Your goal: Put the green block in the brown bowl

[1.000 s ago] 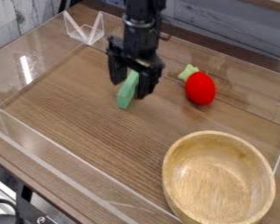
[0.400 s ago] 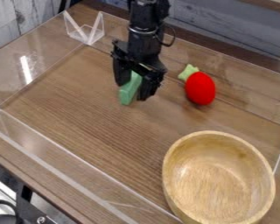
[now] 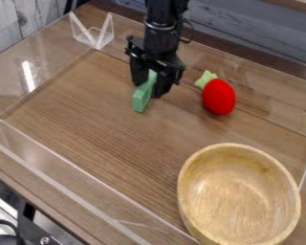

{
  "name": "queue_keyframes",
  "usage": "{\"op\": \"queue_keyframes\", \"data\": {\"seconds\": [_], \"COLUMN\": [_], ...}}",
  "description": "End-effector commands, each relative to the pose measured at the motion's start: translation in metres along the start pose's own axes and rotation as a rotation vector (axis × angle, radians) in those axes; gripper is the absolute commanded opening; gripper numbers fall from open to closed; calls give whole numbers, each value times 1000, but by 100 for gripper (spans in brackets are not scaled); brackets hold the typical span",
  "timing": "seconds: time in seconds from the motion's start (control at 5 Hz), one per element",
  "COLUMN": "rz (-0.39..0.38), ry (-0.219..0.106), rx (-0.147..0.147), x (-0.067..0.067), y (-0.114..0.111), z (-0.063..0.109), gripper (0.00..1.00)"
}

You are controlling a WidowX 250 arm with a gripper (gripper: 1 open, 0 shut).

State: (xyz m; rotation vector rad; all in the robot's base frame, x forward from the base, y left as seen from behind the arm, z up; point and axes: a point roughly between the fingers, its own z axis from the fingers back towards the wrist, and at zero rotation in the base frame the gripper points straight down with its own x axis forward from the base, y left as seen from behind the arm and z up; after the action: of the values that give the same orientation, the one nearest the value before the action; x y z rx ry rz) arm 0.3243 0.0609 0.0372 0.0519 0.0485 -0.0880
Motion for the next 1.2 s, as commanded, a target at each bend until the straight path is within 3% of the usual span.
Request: {"op": "queue_keyframes", "data": {"seconds": [0.0,0.2,0.4,0.6,0.8,1.0], "rz": [8,18,86,155,230,297], "ry": [7,9,17,28,42,60], "rx": [-15,-41,-68,-80,-87,-90], "x": [-6,-13,-23,-33,-36,-36], "y": [-3,-8,-7,-5,-12,-20], "z": [-11,-15,-11,-9,-14,-16], "gripper": [0,100,100,0,0,100]}}
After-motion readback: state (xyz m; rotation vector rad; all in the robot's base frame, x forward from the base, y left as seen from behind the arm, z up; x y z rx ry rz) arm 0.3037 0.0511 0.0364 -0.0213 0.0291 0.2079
